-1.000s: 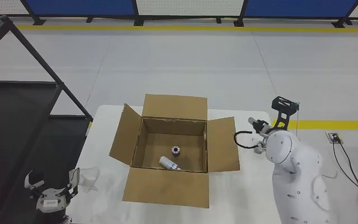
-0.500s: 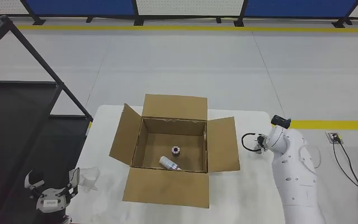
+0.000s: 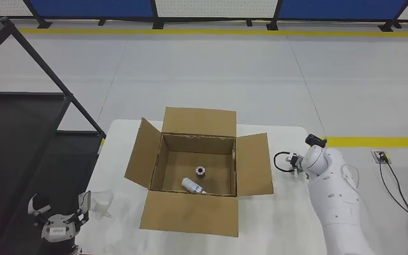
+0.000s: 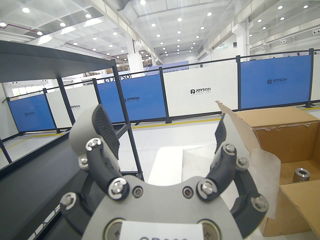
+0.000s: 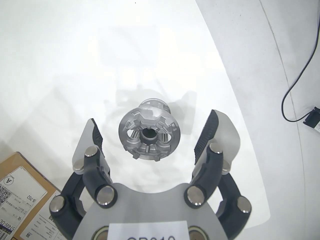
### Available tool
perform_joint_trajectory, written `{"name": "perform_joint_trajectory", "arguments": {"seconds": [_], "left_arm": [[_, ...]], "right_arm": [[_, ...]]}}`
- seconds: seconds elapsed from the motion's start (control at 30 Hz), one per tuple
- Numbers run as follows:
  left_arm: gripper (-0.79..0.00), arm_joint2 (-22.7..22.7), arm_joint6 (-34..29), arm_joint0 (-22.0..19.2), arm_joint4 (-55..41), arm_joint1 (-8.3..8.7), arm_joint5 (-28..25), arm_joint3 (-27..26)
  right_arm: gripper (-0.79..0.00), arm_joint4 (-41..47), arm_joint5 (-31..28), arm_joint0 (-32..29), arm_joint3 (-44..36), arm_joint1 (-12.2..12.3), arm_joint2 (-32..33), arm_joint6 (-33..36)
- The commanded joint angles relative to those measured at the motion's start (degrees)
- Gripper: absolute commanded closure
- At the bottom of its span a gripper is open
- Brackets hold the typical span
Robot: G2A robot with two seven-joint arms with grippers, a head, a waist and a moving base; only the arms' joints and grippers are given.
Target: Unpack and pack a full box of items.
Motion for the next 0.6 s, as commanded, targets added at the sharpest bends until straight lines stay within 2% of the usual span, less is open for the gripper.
{"name": "perform_joint_trajectory", "arguments": {"seconds": [0.0,0.2,0.33,0.43,0.57], "left_arm": [[-0.785,0.0,0.0,0.0,0.0,0.00,0.0,0.0],[-0.785,0.0,0.0,0.0,0.0,0.00,0.0,0.0],[-0.785,0.0,0.0,0.0,0.0,0.00,0.0,0.0],[-0.785,0.0,0.0,0.0,0.0,0.00,0.0,0.0],[-0.785,0.0,0.0,0.0,0.0,0.00,0.0,0.0]], "right_arm": [[-0.003,0.6,-0.3,0.6,0.9,0.1,0.0,-0.7],[0.000,1.3,-0.4,0.6,-0.7,0.3,-0.4,-0.8],[0.000,1.8,0.1,-1.0,-6.3,0.4,-0.7,-0.5],[0.000,1.8,1.4,-3.5,-15.2,0.4,-1.5,0.8],[0.000,1.3,3.6,-9.6,-34.4,0.1,-3.6,4.2]]}}
